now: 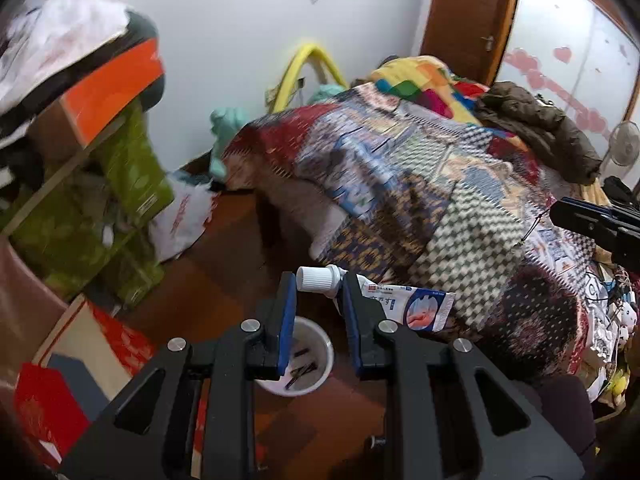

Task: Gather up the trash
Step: 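Carry the toothpaste tube and hair tie over the white bin, then open both grippers to drop the hair tie and toothpaste into the bin, then move both open grippers back over the bed items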

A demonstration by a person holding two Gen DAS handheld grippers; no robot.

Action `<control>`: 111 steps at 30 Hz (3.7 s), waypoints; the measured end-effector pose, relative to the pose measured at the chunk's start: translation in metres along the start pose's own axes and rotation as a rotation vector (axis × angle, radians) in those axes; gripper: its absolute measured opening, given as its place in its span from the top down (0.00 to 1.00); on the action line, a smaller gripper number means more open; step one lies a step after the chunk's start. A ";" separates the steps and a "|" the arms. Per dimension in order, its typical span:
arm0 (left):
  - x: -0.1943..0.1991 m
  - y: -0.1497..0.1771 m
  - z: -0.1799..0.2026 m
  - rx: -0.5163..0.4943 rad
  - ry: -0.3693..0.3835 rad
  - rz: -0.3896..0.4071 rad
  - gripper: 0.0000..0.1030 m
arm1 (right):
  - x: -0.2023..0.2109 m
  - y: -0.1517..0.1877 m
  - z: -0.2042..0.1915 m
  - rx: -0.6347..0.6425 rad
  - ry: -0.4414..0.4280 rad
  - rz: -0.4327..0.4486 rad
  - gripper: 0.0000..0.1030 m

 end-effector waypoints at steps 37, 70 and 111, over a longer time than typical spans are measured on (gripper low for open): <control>-0.114 0.140 -0.127 0.255 -0.147 -0.355 0.79 | -0.186 0.087 -0.152 0.159 -0.138 -0.432 0.78; -0.086 0.061 -0.064 0.168 -0.090 -0.237 0.64 | -0.111 0.054 -0.078 0.143 -0.093 -0.231 0.58; -0.036 -0.110 0.323 -0.258 0.262 0.089 0.55 | 0.101 0.016 0.263 -0.192 0.316 0.199 0.44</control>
Point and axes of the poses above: each gripper's, at about its wrist camera, not at the fingertips, and x roughly against the way its jaws point, z to its right, y to its underside, the point moved 9 cm from there along -x, roughly the way its jaws point, and after that the axes turned 6 degrees about y, right-handed, at the moved point
